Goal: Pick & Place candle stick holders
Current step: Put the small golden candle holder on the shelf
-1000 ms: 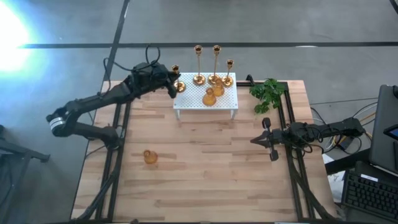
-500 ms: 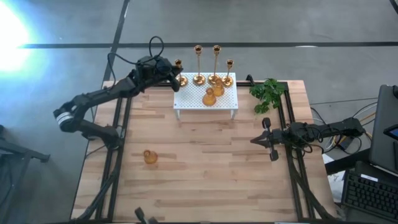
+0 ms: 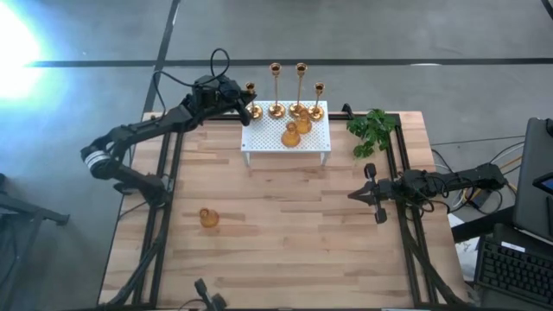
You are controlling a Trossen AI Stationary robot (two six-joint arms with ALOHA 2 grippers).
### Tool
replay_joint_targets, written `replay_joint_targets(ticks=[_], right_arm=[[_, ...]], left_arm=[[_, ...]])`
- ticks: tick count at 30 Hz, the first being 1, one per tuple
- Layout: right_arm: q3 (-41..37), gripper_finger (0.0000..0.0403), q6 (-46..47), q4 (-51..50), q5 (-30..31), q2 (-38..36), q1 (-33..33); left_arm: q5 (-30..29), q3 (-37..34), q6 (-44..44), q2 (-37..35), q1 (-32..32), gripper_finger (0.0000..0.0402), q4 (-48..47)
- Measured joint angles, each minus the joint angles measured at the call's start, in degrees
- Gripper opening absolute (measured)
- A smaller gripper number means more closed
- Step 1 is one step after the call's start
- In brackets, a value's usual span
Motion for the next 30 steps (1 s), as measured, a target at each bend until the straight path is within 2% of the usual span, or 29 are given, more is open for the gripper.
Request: replay_joint_targets(ticks=[4,9,24,30], right_arm=[[0.0,0.0008,0.0,0.0,0.0,0.0,0.0],[0.0,0.0008,0.0,0.0,0.0,0.0,0.0],[0.0,0.0008,0.0,0.0,0.0,0.0,0.0],[0.0,0.0008,0.0,0.0,0.0,0.0,0.0]], left_arm=[[3.4,-0.3,0.1,0.9,0.4,0.0032,3.0],[3.9,-0.3,0.2,2.2,1.1,0.0032,3.4],[10.1,-0.4,3.1,3.2,3.5,0.0032,3.9],[11.4,-2.3,3.8,3.2,4.6,0.0032,6.6]])
